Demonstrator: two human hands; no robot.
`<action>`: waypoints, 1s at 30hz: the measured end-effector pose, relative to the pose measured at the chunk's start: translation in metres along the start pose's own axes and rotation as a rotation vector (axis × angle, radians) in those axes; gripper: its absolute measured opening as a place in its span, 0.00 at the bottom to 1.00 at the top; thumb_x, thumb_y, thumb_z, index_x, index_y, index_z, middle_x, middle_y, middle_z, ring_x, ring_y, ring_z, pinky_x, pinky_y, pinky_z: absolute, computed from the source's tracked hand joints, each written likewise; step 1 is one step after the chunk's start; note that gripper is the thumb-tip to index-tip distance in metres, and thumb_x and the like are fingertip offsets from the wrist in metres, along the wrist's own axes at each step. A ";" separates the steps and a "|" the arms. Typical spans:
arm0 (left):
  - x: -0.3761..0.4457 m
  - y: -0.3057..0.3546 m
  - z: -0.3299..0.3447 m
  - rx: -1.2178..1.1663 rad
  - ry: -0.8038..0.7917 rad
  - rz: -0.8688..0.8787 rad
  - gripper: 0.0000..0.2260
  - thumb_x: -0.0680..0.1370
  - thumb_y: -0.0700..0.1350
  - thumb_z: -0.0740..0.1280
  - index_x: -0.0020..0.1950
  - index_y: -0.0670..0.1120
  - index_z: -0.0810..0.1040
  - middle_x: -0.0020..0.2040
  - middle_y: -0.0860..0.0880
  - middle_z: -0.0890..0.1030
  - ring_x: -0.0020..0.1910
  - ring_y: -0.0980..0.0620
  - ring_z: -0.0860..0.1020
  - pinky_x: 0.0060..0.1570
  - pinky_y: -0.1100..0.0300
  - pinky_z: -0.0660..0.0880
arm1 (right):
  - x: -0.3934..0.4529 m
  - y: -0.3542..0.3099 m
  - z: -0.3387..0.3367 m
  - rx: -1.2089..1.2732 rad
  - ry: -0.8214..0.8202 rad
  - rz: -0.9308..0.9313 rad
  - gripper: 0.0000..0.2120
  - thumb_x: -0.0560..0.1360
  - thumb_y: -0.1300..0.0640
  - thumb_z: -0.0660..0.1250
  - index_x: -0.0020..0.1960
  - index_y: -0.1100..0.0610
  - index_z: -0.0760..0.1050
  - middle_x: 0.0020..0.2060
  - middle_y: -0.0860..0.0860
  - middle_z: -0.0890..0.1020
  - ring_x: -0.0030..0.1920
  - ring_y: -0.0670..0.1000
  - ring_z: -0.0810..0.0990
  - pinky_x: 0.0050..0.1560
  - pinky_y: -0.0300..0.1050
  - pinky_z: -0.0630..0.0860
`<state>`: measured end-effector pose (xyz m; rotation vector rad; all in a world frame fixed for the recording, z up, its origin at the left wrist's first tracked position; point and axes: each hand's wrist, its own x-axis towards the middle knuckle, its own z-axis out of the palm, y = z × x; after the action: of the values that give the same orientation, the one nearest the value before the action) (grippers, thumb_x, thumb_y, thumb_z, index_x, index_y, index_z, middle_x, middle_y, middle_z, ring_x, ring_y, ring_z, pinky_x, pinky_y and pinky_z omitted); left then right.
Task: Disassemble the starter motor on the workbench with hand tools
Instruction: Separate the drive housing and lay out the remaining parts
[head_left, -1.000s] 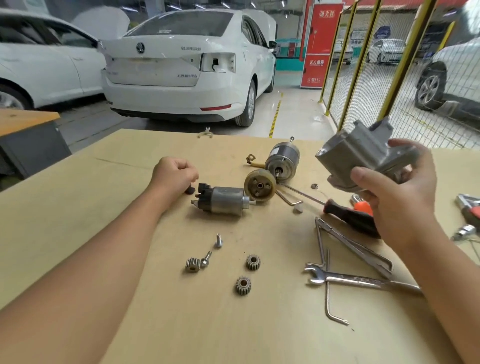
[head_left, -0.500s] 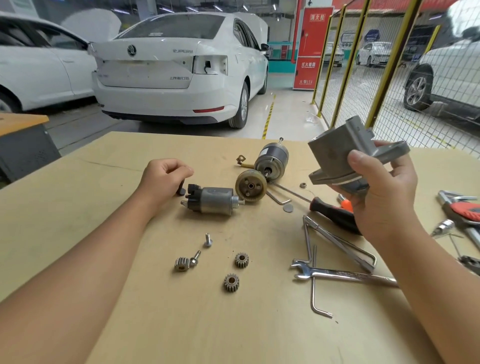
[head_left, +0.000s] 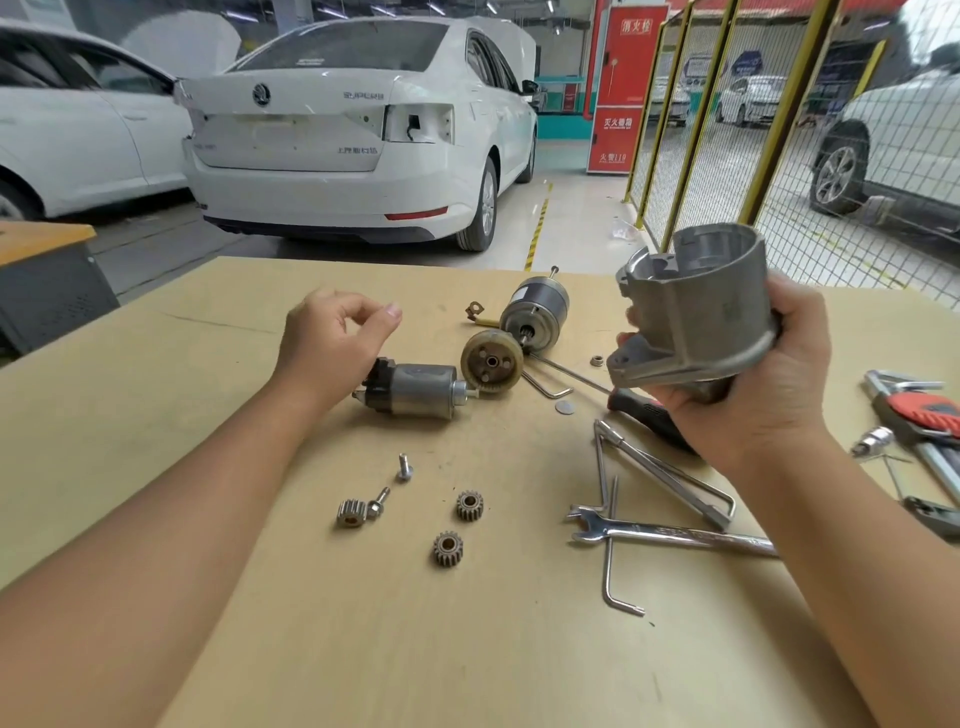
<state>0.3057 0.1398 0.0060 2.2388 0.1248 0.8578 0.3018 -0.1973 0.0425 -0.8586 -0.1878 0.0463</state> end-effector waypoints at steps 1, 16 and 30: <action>-0.003 0.012 -0.002 0.035 0.061 0.100 0.09 0.79 0.54 0.70 0.43 0.51 0.82 0.41 0.55 0.76 0.39 0.57 0.73 0.44 0.58 0.68 | -0.001 0.000 0.000 -0.001 -0.028 0.014 0.32 0.76 0.42 0.58 0.74 0.60 0.67 0.68 0.63 0.75 0.56 0.63 0.79 0.50 0.60 0.79; -0.066 0.105 0.030 -0.498 -0.420 0.473 0.47 0.60 0.53 0.85 0.75 0.40 0.71 0.76 0.43 0.70 0.74 0.43 0.72 0.69 0.38 0.73 | -0.010 0.034 0.017 -0.226 -0.286 -0.008 0.30 0.75 0.49 0.56 0.62 0.75 0.68 0.53 0.68 0.78 0.53 0.65 0.78 0.54 0.61 0.72; 0.000 0.028 -0.024 -0.025 0.392 0.158 0.41 0.61 0.54 0.83 0.69 0.40 0.75 0.71 0.47 0.68 0.69 0.54 0.68 0.68 0.76 0.61 | 0.007 0.037 -0.003 -1.978 -0.178 -0.276 0.12 0.74 0.48 0.68 0.56 0.45 0.83 0.67 0.50 0.78 0.68 0.60 0.72 0.68 0.55 0.68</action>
<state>0.2868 0.1331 0.0371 2.0522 0.1192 1.3704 0.3108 -0.1748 0.0136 -2.7882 -0.5304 -0.3975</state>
